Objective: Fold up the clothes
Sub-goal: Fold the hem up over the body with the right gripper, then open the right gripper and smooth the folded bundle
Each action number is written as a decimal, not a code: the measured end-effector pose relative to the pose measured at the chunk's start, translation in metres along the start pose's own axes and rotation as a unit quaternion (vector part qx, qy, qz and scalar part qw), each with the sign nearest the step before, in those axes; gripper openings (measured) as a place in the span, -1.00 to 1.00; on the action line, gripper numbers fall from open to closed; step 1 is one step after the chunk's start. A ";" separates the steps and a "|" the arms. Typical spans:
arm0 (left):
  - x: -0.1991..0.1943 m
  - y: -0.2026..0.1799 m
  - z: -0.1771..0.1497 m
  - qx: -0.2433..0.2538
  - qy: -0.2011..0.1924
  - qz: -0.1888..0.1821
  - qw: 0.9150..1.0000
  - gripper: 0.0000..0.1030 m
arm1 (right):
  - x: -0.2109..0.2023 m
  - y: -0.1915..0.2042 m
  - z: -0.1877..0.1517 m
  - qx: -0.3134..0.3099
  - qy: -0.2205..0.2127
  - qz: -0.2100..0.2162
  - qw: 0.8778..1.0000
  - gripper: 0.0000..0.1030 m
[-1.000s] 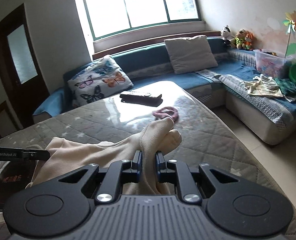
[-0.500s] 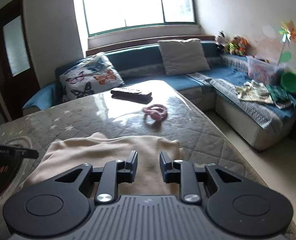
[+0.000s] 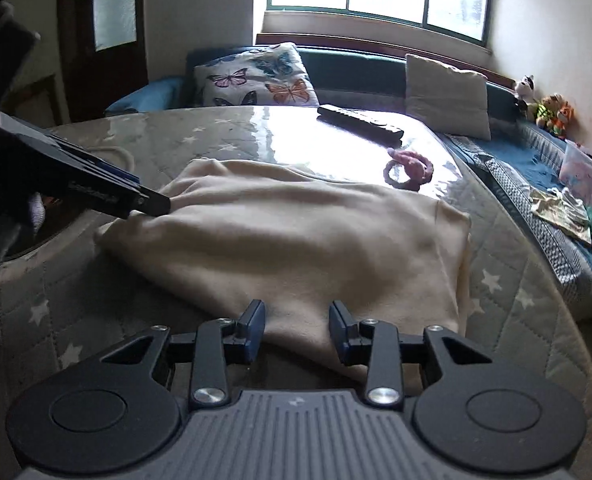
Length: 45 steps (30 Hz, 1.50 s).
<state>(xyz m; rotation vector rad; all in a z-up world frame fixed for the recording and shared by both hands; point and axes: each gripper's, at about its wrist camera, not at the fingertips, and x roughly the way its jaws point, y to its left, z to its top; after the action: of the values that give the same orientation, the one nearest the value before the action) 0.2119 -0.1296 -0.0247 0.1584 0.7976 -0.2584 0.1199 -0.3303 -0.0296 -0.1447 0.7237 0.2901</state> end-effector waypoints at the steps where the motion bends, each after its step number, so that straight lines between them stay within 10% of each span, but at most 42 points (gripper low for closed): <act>1: 0.000 0.000 0.000 0.000 -0.001 0.000 1.000 -0.04 | -0.002 -0.001 0.003 0.002 -0.005 0.002 1.000 -0.32; 23: 0.007 0.016 0.000 -0.030 0.007 -0.031 0.999 0.08 | 0.093 -0.021 0.074 0.062 -0.014 -0.015 0.998 -0.36; 31: -0.006 0.016 -0.004 -0.043 0.010 -0.029 0.999 0.12 | 0.067 -0.015 0.068 0.057 -0.024 -0.013 0.998 -0.33; 45: -0.051 -0.005 -0.035 -0.029 0.003 -0.043 0.999 0.68 | 0.007 0.003 0.016 0.070 -0.011 -0.019 0.997 0.40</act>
<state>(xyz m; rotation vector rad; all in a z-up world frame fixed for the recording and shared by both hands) 0.1525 -0.1177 -0.0123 0.0710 0.8184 -0.3149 0.1340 -0.3228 -0.0222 -0.0232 0.7152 0.2035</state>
